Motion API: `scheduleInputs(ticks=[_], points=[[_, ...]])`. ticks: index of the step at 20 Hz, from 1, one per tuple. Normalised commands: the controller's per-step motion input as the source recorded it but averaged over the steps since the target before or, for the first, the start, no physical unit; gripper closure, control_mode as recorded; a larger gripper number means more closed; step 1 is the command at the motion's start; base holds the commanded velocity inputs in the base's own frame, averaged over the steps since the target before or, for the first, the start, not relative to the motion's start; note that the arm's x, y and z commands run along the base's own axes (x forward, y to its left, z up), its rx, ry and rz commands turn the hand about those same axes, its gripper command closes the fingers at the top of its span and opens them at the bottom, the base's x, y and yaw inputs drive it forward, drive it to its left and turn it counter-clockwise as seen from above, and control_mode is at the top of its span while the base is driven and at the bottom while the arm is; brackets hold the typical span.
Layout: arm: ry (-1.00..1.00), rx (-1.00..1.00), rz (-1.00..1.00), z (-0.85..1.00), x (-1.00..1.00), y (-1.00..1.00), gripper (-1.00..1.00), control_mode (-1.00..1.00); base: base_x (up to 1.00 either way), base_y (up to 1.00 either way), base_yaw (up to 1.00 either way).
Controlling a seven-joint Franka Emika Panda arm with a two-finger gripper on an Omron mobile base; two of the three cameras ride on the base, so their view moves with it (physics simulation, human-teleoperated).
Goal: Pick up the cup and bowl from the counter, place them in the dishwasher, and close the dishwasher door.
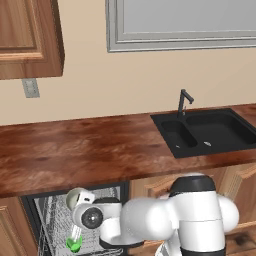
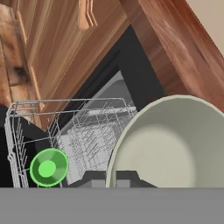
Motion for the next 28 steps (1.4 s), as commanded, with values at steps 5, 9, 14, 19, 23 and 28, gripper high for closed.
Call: scheduleInputs(ticks=[5,9,14,19,23,28], points=[[0.01,0.07,0.00,-0.36,-0.09,-0.06,1.00,-1.00,0.00,0.00,0.00],[0.01,0.08,0.00,-0.40,-0.12,-0.05,1.00,-1.00,0.00,0.00,0.00],[0.01,0.08,0.00,-0.29,-0.05,-0.10,1.00,-1.00,0.00,0.00,0.00],[0.04,0.22,0.00,-0.06,0.00,-0.22,1.00,-1.00,0.00,0.00,0.00],[0.11,0.27,0.00,-0.26,0.00,-0.11,1.00,-1.00,0.00,0.00,0.00],[0.15,0.29,0.00,-0.27,0.00,-0.02,1.00,-1.00,0.00,0.00,0.00]])
